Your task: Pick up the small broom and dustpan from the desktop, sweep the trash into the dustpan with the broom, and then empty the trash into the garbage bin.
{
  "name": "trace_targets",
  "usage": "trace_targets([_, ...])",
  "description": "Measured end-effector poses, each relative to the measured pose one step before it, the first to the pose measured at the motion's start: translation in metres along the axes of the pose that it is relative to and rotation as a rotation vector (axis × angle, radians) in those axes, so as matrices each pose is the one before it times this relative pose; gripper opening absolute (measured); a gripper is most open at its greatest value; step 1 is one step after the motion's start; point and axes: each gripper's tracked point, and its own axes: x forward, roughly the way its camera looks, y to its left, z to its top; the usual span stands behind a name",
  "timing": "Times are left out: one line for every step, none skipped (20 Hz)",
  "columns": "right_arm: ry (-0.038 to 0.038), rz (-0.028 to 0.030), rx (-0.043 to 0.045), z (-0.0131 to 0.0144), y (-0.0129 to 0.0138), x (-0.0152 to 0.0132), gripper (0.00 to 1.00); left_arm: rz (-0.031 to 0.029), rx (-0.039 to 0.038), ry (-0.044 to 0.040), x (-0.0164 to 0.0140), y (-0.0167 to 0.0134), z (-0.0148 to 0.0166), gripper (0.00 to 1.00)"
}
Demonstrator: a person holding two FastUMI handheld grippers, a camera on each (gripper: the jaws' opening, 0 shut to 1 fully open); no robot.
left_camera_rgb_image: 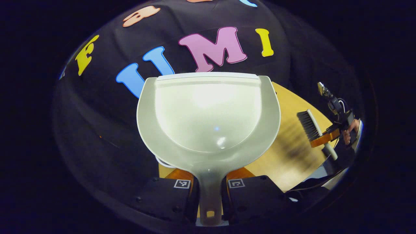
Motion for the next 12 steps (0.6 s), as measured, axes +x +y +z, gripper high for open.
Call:
trace_targets([-0.00468,-0.03101,-0.01211,0.00119,-0.00374,-0.00207,0.3,-0.02769,-0.04768,0.04274,0.00735,-0.02337,-0.0147,0.26])
trace_targets([-0.00482,-0.03405,-0.01365,0.00034,-0.00236,-0.00201,0.3,-0.01966,-0.02876,0.04044,0.009,-0.01927,-0.01539,0.25])
trace_targets([-0.00496,-0.03706,-0.01388,0.00143,-0.00345,0.00016,0.3,-0.01791,-0.01651,0.04091,0.01272,-0.0188,-0.01498,0.26])
trace_targets([0.00165,-0.02597,-0.00778,0.00046,-0.00225,0.00138,0.3,-0.02778,-0.01702,0.03899,0.01223,-0.01823,-0.01399,0.24])
trace_targets([0.0056,-0.03052,-0.00481,-0.00028,-0.00266,0.00191,0.3,-0.03164,-0.01857,0.03285,0.01226,-0.01803,-0.01117,0.25])
trace_targets([0.00752,-0.02962,-0.011,-0.00163,-0.00331,0.00397,0.3,-0.0374,-0.02412,0.04062,0.0101,-0.0167,-0.01066,0.26])
trace_targets([0.01274,-0.02988,-0.01215,-0.00378,-0.00277,0.00481,0.31,-0.03501,-0.02967,0.03932,0.0116,-0.0148,-0.00969,0.25])
trace_targets([0.02063,-0.04185,-0.01732,-0.00608,-0.00628,0.00563,0.31,-0.0232,-0.02429,0.03388,0.00749,-0.01201,-0.00712,0.25])
trace_targets([0.02492,-0.0504,-0.01378,-0.00455,-0.00812,0.00795,0.31,-0.0085,-0.01791,0.0412,0.00949,-0.00731,-0.00701,0.26])
trace_targets([0.02806,-0.04468,-0.00699,-0.00627,-0.00571,0.00954,0.31,0.00339,-0.01012,0.03452,0.00648,-0.00387,-0.00528,0.26])
trace_targets([0.03139,-0.03648,0.00654,-0.00918,-0.00395,0.01074,0.3,0.00542,-0.01125,0.03117,0.00572,-0.0022,-0.00241,0.26])
trace_targets([0.03635,-0.03287,0.00826,-0.01044,-0.00269,0.01074,0.31,0.00738,-0.01321,0.03879,0.00097,0.00287,0.00032,0.26])
